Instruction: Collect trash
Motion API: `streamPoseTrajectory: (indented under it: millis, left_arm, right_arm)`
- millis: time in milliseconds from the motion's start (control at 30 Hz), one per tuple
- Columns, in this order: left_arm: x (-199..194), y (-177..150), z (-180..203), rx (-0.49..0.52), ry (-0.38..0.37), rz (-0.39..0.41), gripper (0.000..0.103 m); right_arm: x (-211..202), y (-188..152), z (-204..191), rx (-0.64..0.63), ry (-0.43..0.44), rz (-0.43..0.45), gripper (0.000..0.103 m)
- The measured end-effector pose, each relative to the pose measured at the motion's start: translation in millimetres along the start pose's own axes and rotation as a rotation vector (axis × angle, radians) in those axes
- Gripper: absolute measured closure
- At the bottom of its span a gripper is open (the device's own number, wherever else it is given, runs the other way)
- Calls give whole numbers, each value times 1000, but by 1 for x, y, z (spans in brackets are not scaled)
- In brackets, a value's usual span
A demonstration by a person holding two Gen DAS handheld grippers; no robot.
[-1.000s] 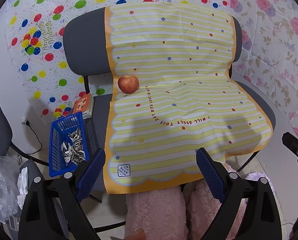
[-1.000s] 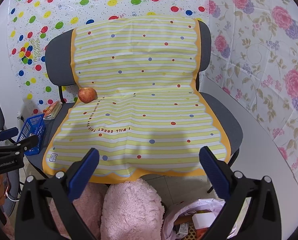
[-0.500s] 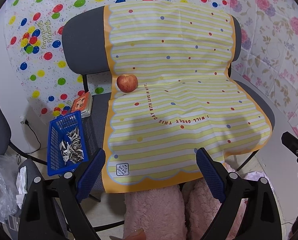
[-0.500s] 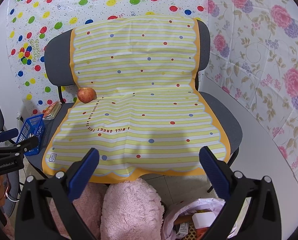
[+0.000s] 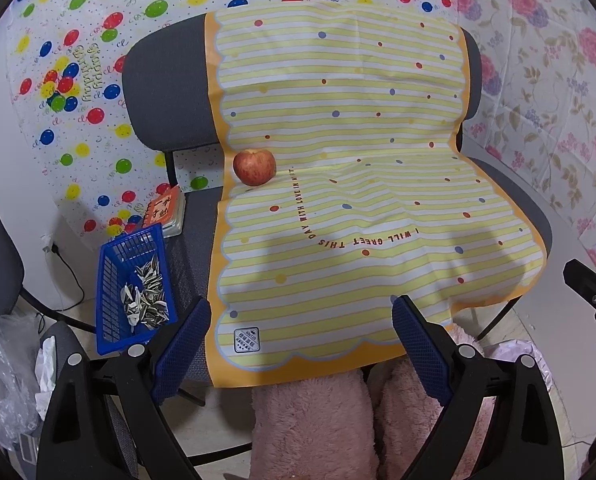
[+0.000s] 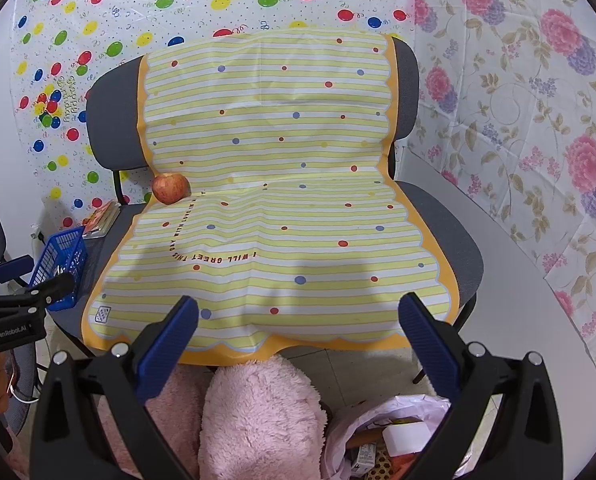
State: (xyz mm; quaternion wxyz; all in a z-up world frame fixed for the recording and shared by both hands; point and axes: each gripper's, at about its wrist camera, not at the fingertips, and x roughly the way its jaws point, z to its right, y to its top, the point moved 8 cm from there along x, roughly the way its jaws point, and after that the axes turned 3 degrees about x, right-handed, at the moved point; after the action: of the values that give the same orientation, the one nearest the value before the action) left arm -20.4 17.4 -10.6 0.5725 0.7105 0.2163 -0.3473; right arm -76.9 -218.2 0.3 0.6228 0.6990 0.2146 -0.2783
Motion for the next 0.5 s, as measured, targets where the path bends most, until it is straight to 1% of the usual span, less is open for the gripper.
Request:
streamPoseTrajectory:
  millis: [133, 233, 267, 333, 433, 500]
  left_arm:
    - [3, 1, 0, 0, -3, -2, 12]
    - [4, 4, 1, 3, -12, 18, 12]
    - [4, 6, 1, 5, -9, 32, 12]
    - [8, 8, 2, 10, -1, 35, 12]
    - [24, 8, 2, 7, 1, -4, 12]
    - [39, 7, 1, 20, 27, -30, 12]
  right_arm:
    - [5, 0, 0, 3, -4, -10, 5]
    - [10, 0, 1, 8, -6, -19, 5]
    - [13, 0, 1, 10, -6, -22, 5]
    - [19, 1, 4, 16, -7, -29, 5]
    - [33, 5, 12, 23, -18, -36, 5]
    - [46, 11, 24, 25, -43, -33, 5]
